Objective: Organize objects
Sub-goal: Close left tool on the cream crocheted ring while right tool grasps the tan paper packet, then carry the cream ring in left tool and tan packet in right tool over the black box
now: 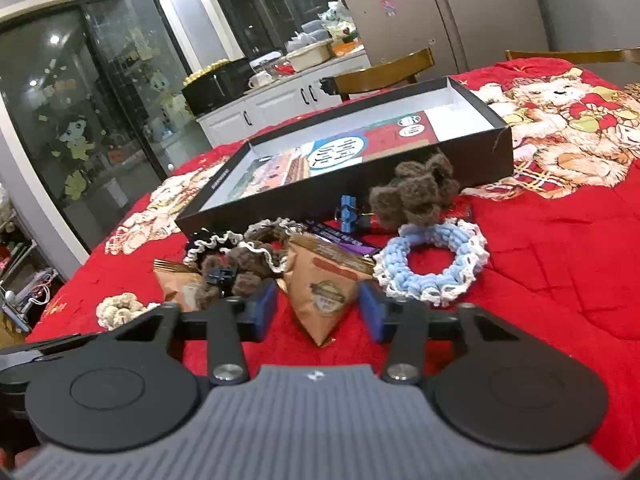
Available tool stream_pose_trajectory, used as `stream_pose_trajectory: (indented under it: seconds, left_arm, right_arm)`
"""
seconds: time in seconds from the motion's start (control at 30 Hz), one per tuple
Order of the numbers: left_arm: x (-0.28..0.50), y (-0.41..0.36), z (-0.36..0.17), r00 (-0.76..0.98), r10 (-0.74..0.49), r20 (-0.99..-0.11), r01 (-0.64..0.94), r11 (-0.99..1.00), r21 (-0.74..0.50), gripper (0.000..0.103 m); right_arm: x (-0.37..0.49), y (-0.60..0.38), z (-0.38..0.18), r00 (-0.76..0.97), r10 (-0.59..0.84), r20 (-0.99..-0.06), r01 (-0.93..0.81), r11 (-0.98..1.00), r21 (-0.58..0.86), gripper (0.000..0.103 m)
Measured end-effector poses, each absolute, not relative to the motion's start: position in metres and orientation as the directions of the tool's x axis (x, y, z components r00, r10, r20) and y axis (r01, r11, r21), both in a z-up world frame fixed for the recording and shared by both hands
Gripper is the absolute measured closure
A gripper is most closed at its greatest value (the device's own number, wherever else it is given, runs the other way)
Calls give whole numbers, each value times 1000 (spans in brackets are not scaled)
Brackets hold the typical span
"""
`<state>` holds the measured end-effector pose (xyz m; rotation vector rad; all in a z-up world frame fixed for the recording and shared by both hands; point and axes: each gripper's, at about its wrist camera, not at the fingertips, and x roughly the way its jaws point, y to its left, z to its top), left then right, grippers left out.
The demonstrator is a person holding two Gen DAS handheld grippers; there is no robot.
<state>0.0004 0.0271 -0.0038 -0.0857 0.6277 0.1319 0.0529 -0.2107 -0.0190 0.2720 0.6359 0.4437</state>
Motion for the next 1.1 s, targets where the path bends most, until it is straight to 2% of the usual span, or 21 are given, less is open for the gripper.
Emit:
stream_pose_trajectory:
  seconds: [0.37,0.53,0.77,1.1]
  left_arm:
    - [-4,26,-1,815,122,-566,-171,985,-33,91]
    - [-9,25,2,832,144,-535,-184,983,-22,92]
    - [-19,22,11,876,183,-445,-203,979,3,92]
    - [-15,27,11,872,197,-449,-220,976,1,92]
  right_arm:
    - [47,-214,-16,727,500,-470,-339,857,387,73]
    - [40,-216,-12,743,517,-426,-365,846,390,74]
    - [32,-216,-7,758,528,-383,-398,840,369,74]
    - [23,-215,-2,774,542,-329,-435,831,347,74]
